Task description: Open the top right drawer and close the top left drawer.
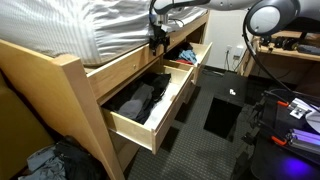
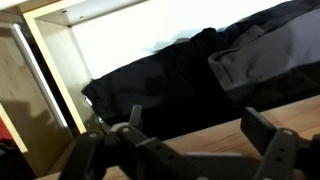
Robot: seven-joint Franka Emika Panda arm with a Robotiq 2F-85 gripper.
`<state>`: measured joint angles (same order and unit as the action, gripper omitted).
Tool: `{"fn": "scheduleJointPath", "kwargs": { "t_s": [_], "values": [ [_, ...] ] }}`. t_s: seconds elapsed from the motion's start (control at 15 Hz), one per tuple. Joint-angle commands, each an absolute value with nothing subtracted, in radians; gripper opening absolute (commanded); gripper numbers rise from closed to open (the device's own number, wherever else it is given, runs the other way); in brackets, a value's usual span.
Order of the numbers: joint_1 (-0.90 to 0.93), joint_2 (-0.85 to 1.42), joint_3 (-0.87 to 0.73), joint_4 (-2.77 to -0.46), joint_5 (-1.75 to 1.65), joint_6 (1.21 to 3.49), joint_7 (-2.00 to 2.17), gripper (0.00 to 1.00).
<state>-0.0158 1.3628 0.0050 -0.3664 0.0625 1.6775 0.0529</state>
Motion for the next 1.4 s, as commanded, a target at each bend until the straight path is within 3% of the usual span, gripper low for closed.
{"fn": "scheduleJointPath", "kwargs": {
  "t_s": [0.0,1.0,1.33],
  "values": [
    [0.039,1.374,0.011,-0.366,0.05,1.71,-0.011,1.0],
    [-0.01,1.363,0.002,-0.364,0.063,1.668,0.064,1.0],
    [0.099,1.369,-0.035,-0.363,0.008,1.721,0.128,1.0]
  ]
}}
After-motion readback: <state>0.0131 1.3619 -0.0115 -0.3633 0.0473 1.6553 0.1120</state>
